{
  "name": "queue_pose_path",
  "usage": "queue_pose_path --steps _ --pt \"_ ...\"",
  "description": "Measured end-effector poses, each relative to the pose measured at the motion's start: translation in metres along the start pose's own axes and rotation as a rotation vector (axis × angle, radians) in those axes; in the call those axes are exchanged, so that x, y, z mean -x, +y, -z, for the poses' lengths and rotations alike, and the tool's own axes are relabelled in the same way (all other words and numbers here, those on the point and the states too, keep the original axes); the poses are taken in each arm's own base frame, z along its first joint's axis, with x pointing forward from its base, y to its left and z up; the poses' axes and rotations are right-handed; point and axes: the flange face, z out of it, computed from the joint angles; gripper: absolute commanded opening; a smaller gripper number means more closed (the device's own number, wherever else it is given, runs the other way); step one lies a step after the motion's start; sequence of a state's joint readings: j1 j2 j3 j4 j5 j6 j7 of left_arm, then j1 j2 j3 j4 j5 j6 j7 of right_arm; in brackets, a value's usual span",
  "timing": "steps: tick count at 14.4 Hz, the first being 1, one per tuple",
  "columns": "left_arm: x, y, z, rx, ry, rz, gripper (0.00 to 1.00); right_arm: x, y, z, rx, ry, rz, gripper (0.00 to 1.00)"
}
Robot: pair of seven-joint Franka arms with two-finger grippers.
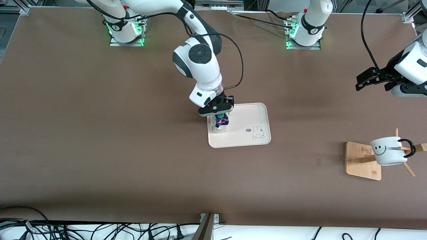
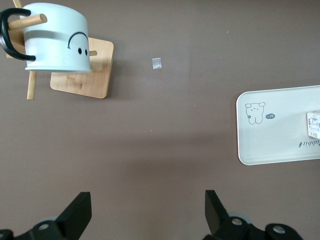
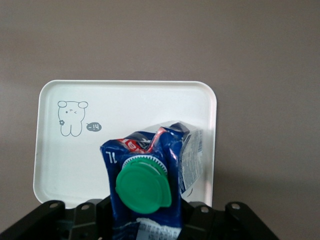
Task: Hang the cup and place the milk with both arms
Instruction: 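Release the mug and raise the left gripper away from the stand, then lift the milk carton off the tray with the right gripper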
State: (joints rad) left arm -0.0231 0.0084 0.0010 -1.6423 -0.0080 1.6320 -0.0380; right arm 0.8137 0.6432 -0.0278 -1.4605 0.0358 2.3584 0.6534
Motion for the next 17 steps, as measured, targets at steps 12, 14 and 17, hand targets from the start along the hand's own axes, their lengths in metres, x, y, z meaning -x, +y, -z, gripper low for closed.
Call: queue_pose_path --steps 12,14,17 --pt "-0.004 -0.001 0.009 0.001 0.02 0.02 1.0 -0.048 0.044 0.102 0.098 -0.014 -0.079 0.21" --pt "-0.004 -0.001 0.008 0.001 0.019 0.02 1.0 -0.067 0.079 0.146 0.151 -0.045 -0.126 0.21" --pt "-0.007 0.001 0.003 0.0 0.009 0.016 1.0 -0.085 0.124 0.185 0.201 -0.117 -0.158 0.21"
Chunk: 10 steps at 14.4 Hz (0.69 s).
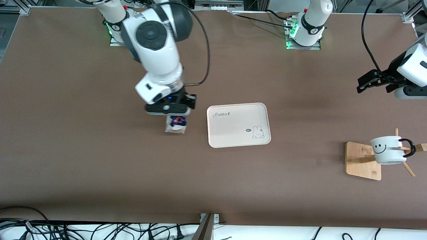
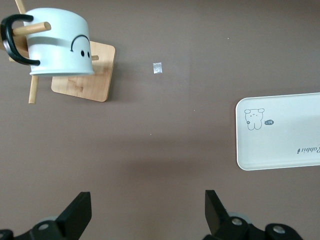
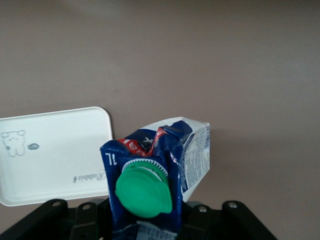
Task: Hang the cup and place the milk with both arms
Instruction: 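Lift the milk carton off the tray with the right gripper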
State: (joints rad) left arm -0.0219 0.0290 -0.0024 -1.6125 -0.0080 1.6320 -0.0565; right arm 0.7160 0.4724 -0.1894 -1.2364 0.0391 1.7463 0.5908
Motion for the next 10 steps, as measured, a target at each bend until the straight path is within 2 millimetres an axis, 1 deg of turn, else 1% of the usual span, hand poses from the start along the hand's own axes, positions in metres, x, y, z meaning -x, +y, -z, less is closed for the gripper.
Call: queue_pose_path --steps 2,4,7,8,9,10 --pt "-0.001 0.0 -0.002 0.0 -0.004 0.0 1.0 -0.016 0.044 0.007 0.032 -0.088 0.025 0.21" --pt "-0.001 -0.001 -0.003 0.0 -0.007 0.003 1.0 -0.039 0.103 0.007 0.034 -0.171 0.037 0.21" --pt "-0.001 -0.002 -0.003 0.0 -0.007 0.005 1.0 -0.068 0.191 0.002 -0.019 -0.25 0.007 0.21" --pt "-0.001 -0.002 -0.003 0.0 -0.007 0.003 1.0 -0.074 0.215 0.0 -0.03 -0.264 -0.003 0.21" --pt "-0.001 -0.001 -0.003 0.0 -0.007 0.002 1.0 -0.079 0.235 -0.001 -0.036 -0.275 -0.005 0.21" --pt "-0.001 0.0 -0.003 0.0 -0.007 0.001 1.0 -0.081 0.251 -0.002 -0.039 -0.288 -0.004 0.21"
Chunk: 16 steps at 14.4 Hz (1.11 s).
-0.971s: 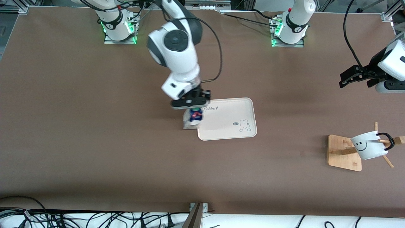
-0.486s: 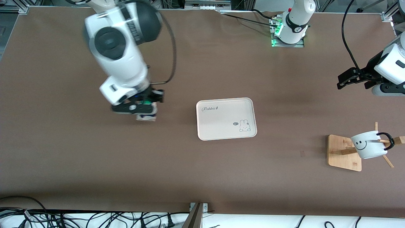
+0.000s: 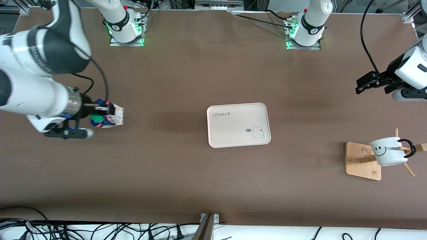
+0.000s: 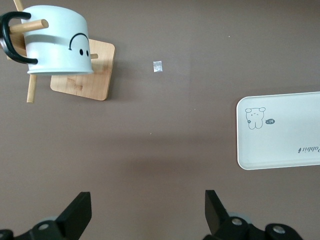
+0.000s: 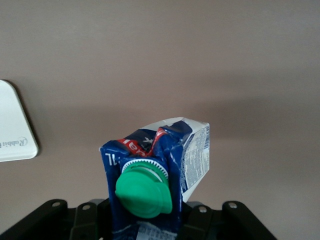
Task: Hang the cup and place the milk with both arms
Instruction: 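Lift the milk carton off the tray with the right gripper, then lower the milk carton onto the table with the right gripper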
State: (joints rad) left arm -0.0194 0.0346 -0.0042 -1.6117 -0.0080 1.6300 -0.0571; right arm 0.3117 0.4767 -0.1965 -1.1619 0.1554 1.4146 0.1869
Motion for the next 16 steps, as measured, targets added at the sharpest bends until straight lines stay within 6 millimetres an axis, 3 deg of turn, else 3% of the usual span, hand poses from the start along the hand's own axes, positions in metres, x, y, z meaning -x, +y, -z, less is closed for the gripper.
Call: queue_pose_path --steps 3,6,10,13,16 --pt "0.0 0.0 0.0 0.0 0.0 -0.001 1.0 -0.003 0.047 -0.006 -0.006 -0.074 -0.02 0.22" --pt "0.0 0.0 0.0 0.0 0.0 -0.001 1.0 -0.011 0.086 -0.032 -0.022 -0.141 -0.058 0.22" --pt "0.0 0.001 0.0 0.0 0.0 -0.001 1.0 -0.029 0.109 -0.068 -0.035 -0.124 -0.058 0.22" --pt "0.0 0.001 0.0 0.0 0.0 -0.001 1.0 -0.042 0.116 -0.092 -0.102 -0.032 -0.032 0.22" --pt "0.0 0.001 0.0 0.0 0.001 -0.002 1.0 -0.042 0.125 -0.12 -0.123 0.055 -0.031 0.22"
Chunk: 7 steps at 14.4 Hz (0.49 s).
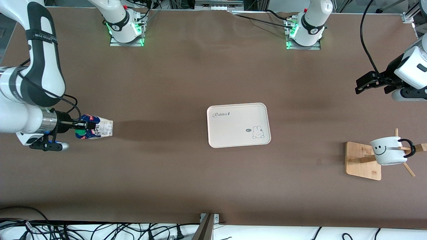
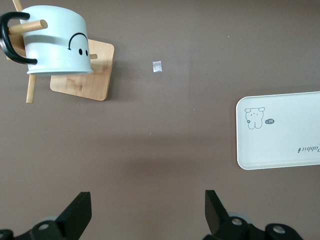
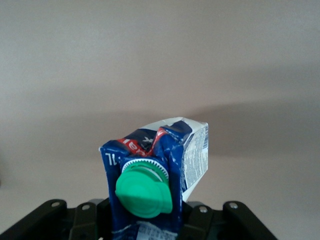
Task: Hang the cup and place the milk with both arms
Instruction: 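Lower the milk carton onto the table with the right gripper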
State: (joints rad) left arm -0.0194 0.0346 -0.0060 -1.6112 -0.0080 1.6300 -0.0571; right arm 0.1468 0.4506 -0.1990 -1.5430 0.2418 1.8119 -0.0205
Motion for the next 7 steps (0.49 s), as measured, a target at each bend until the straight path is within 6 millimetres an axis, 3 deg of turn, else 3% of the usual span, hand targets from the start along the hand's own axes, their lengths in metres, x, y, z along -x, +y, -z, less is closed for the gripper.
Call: queue_pose_path --steps 7 --pt "0.0 0.002 0.001 0.0 0.002 -0.003 1.0 0.001 0.009 -0.025 -0.009 0.111 0.013 0.24"
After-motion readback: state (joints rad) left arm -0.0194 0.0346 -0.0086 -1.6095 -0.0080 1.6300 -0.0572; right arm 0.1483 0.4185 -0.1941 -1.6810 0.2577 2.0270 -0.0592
